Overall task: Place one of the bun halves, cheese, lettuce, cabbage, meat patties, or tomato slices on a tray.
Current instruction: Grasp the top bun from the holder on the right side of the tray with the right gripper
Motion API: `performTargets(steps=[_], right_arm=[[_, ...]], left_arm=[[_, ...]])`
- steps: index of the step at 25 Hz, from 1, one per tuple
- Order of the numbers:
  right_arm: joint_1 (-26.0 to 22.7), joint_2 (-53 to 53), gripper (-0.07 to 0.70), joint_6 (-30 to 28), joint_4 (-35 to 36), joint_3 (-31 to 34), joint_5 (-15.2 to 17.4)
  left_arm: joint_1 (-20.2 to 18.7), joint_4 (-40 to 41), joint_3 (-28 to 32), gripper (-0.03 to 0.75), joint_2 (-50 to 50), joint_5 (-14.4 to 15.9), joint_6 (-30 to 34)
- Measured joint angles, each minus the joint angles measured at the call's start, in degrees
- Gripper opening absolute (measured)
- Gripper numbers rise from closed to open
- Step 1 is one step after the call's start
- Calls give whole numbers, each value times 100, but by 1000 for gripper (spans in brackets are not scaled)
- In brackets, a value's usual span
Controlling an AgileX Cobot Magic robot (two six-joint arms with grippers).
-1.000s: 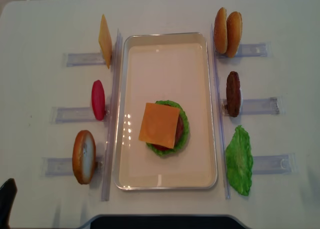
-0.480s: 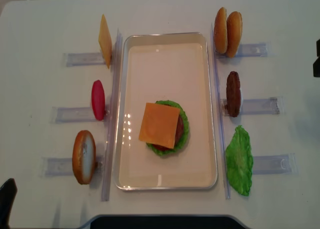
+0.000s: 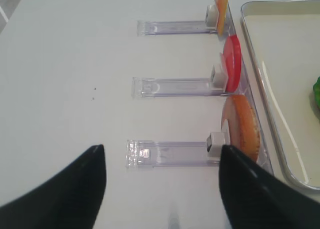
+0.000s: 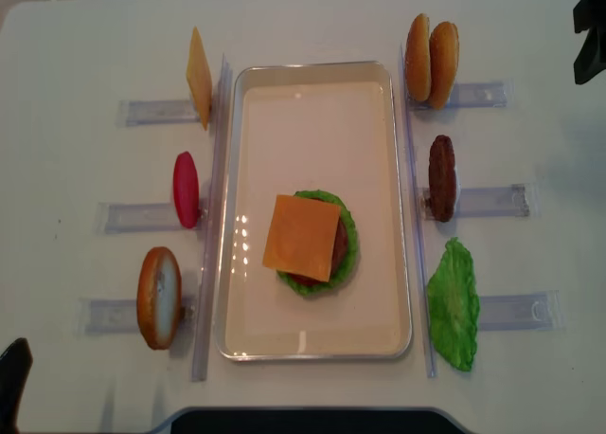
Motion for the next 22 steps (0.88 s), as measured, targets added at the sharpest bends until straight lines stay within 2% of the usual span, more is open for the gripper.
performTargets(steps=[2, 13, 22], right_arm=[[0, 250, 473, 0, 0, -318, 88], [265, 1479, 473, 25, 0, -1805, 99], [450, 1934, 473, 249, 0, -2121, 99]], left_arm=[[0, 0, 0, 535, 0, 0, 0], [0, 0, 0, 535, 0, 0, 0], [0, 0, 0, 535, 0, 0, 0]])
